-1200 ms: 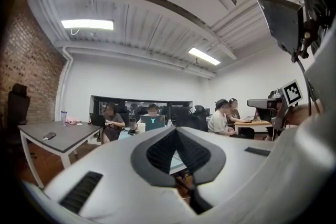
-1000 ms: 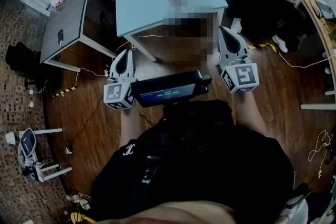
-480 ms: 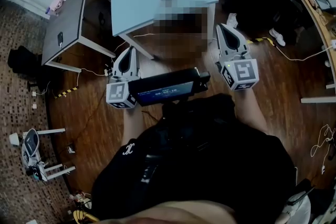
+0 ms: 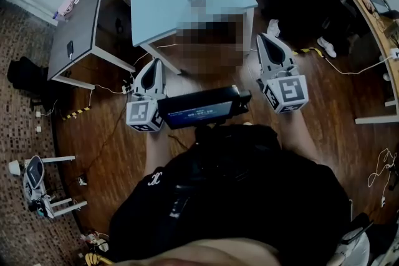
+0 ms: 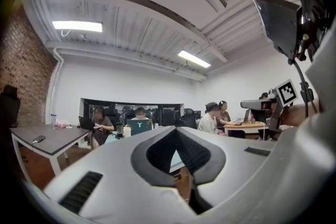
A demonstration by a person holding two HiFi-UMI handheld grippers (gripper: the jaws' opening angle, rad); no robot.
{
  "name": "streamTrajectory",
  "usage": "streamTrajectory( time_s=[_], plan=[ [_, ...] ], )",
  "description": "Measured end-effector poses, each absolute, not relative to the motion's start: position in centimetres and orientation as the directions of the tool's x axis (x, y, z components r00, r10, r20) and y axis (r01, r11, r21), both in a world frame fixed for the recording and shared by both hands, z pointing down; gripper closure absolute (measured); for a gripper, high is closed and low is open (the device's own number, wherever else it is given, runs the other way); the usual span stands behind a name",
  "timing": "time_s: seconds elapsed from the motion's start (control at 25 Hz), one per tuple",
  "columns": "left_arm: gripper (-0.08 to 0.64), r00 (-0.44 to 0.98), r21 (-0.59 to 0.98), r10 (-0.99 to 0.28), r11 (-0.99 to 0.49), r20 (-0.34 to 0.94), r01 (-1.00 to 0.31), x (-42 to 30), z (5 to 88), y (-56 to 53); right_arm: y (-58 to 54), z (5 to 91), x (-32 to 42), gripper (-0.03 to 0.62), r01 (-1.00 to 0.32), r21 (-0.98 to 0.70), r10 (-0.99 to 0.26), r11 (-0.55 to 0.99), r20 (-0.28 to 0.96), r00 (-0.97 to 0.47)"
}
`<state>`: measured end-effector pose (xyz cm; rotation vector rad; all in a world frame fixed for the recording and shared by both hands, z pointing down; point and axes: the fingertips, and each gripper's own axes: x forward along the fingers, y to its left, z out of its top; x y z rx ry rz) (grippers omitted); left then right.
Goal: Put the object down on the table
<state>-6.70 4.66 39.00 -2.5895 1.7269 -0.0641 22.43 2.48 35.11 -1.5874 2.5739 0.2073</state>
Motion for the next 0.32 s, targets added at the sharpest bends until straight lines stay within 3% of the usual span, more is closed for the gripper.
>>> streamTrajectory(
  time_s=[0.32],
  plan=[
    [0.568,0.366,-0.008,-0.93,-0.367,0.031,-0.93,-6.8,39.7,4.5,1.9,35.8,22.7,0.618,-0.891,0.058,-0.879,0.449,-0.147,-0.453]
  ],
)
